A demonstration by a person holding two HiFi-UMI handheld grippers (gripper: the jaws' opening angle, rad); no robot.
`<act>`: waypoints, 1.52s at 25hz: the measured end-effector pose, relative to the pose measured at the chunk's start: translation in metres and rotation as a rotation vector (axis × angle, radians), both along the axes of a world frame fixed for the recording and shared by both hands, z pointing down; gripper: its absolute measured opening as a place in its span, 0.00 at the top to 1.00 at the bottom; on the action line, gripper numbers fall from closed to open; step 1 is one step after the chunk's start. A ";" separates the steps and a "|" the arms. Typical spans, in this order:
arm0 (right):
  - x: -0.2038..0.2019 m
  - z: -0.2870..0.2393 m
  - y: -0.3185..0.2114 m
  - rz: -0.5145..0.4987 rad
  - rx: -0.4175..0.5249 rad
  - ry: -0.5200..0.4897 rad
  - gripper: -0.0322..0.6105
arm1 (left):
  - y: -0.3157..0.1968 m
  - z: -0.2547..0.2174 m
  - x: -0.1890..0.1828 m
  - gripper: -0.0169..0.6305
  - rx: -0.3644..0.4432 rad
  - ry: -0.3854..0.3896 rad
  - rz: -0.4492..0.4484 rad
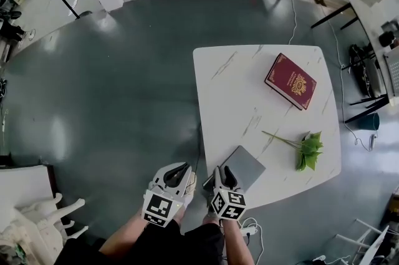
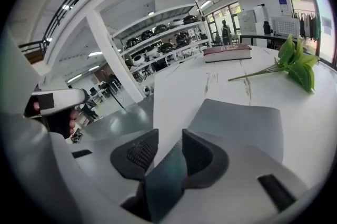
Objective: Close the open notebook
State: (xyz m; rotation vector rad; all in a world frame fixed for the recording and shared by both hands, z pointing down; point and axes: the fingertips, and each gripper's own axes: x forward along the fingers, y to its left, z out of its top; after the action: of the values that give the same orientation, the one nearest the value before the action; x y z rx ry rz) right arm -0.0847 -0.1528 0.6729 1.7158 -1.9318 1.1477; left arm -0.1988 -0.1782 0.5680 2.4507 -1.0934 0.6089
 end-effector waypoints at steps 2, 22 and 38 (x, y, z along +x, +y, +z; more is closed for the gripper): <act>-0.004 -0.004 0.001 -0.009 0.010 -0.015 0.64 | 0.001 -0.003 -0.001 0.92 0.006 0.000 0.002; 0.012 -0.089 0.021 -0.032 0.164 0.049 0.63 | 0.026 -0.074 0.016 0.92 0.133 0.047 0.053; 0.080 -0.268 0.089 0.121 0.529 0.259 0.75 | 0.075 -0.193 0.057 0.92 0.362 0.122 0.196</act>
State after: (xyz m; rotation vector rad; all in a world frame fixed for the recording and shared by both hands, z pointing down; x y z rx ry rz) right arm -0.0044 -0.0636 0.4044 2.1390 -2.1048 0.4253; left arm -0.1422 -0.1033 0.3751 2.8884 -0.9937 0.3321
